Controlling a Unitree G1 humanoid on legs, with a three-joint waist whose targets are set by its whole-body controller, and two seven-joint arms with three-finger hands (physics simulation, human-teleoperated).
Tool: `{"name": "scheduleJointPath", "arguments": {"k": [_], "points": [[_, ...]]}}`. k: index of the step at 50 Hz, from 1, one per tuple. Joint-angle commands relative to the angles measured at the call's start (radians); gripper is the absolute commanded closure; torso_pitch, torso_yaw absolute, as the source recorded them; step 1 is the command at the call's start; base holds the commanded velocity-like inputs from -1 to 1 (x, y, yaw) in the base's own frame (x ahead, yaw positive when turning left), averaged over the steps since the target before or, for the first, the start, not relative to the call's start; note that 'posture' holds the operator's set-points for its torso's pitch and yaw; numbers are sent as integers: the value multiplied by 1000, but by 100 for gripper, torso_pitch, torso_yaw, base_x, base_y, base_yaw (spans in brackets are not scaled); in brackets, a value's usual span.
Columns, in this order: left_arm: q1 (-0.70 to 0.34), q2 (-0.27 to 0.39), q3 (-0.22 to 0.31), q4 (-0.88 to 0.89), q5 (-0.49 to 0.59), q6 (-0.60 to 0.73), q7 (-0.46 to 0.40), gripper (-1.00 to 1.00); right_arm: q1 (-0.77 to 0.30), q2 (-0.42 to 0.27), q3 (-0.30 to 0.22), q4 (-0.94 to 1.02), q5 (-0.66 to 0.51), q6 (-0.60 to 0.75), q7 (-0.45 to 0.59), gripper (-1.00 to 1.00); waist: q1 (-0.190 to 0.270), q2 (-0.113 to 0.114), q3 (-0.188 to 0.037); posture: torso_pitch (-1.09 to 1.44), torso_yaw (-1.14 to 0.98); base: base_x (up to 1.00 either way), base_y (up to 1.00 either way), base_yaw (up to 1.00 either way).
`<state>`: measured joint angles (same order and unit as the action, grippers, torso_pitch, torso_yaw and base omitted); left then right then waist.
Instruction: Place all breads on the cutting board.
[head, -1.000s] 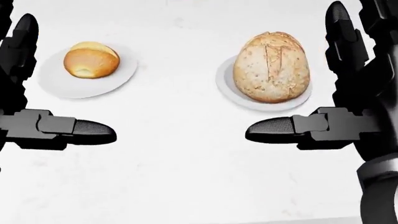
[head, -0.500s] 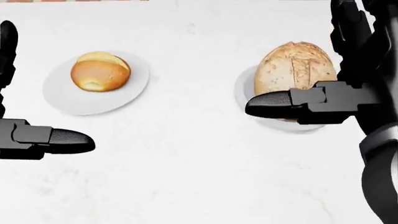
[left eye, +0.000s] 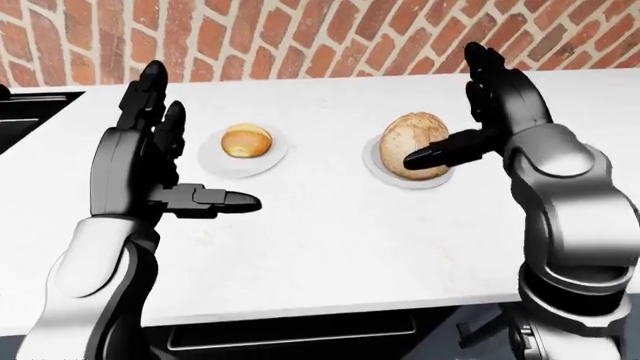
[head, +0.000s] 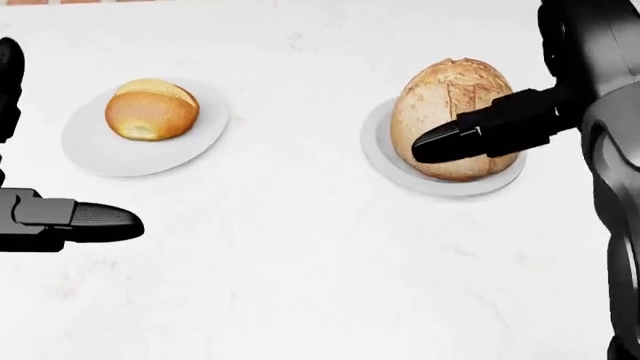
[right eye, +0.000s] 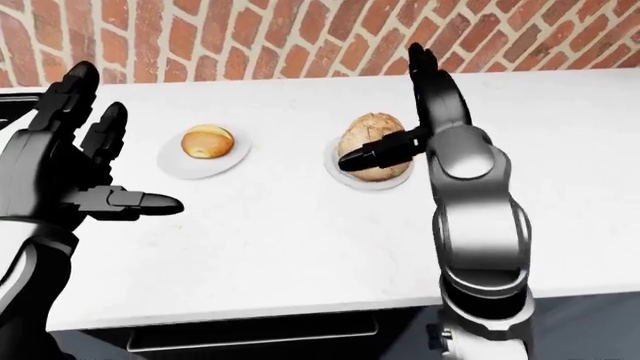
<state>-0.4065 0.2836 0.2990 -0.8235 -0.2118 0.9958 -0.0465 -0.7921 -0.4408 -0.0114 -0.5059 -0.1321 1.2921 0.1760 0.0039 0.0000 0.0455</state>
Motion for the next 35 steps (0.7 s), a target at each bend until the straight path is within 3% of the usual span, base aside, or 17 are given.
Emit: {"name": "scheduleJointPath", "arguments": {"k": [1, 7, 14, 27, 35], "points": [[-24, 10, 10, -24, -3, -27, 6, -100, -41, -16, 15, 2, -107, -11, 105, -100, 0, 0, -20, 0, 0, 0, 0, 0], [-25, 11, 22, -22, -18, -31, 18, -100, -122, 25, 51, 134, -321, -50, 285, -100, -5, 6, -21, 0, 0, 0, 0, 0], [-24, 21, 21, -17, -31, -39, 24, -100, -180, 99, 31, 319, -529, -160, 403, -100, -7, 16, -22, 0, 0, 0, 0, 0], [-12, 25, 33, -12, -48, -54, 28, -100, -213, 197, 5, 548, -710, -330, 420, -100, -8, 26, -30, 0, 0, 0, 0, 0], [-19, 31, 32, -15, -54, -45, 35, -100, -198, 203, -2, 579, -772, -361, 435, -100, -6, 26, -33, 0, 0, 0, 0, 0]]}}
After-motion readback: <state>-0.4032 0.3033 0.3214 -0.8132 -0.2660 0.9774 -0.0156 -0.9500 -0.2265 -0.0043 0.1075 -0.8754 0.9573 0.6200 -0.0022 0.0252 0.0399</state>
